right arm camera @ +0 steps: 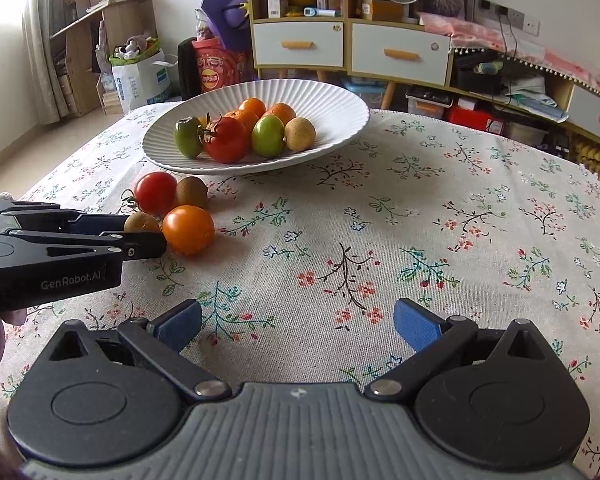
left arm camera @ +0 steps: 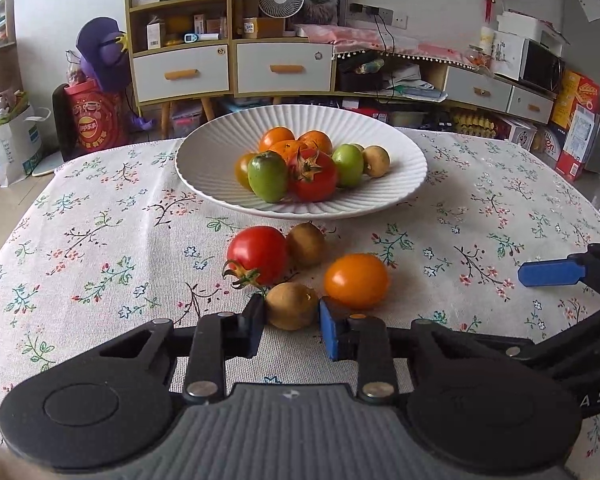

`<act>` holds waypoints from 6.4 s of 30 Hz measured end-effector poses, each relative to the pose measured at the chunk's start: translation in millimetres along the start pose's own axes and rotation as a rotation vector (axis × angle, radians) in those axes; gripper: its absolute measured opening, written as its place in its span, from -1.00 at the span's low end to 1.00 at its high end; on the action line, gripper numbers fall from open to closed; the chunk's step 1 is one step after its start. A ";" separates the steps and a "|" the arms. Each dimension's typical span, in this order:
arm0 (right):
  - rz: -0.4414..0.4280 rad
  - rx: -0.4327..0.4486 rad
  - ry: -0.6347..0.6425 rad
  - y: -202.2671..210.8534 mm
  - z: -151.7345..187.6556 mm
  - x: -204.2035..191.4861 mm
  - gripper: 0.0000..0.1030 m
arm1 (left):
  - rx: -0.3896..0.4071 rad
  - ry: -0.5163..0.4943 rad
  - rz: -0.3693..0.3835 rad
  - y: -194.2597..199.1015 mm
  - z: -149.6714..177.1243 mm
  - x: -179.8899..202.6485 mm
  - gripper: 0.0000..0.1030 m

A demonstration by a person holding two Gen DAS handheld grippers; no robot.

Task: Organize fruits
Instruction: 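Grasp the brown round fruit with the left tool while the right tool grasps the orange tomato, then carry the brown fruit with the left tool over the bowl while the right tool carries the orange tomato, then open the left tool to drop the brown fruit in the bowl while the right tool releases the orange tomato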

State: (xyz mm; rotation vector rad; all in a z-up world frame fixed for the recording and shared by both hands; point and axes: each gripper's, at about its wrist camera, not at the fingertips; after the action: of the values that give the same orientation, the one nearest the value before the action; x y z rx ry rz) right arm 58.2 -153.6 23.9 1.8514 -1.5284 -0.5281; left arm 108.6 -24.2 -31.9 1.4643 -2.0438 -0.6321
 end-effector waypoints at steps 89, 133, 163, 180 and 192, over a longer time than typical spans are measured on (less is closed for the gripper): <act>-0.161 0.000 0.127 -1.3 -38.3 -47.8 -0.32 | -0.117 0.064 -0.034 24.7 -10.8 -42.3 -0.50; -0.161 0.129 0.039 9.8 -59.0 -26.3 -0.42 | -0.048 0.096 -0.026 32.4 -36.8 -30.5 -0.50; -0.067 0.179 -0.028 -47.6 -88.1 42.2 -0.41 | -0.039 0.172 0.050 -65.8 -110.0 -33.8 -0.49; -0.074 0.173 -0.051 -47.9 -88.0 46.8 -0.22 | -0.019 0.151 0.055 -69.3 -113.2 -27.6 -0.39; -0.026 0.158 -0.066 -23.1 -88.0 40.3 0.14 | -0.031 0.107 0.001 -35.2 -108.9 -28.1 0.11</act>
State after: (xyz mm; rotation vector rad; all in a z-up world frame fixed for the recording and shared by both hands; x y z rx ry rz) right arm 143.5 -169.5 72.7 1.9930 -1.6324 -0.4982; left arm 213.2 -14.6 21.6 1.4482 -1.9447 -0.5697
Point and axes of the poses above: each gripper's, at about its wrist camera, not at the fingertips, and y roughly against the way its jaws point, x to its right, z to its underside, and after that the axes turned 11 degrees about y, right-handed
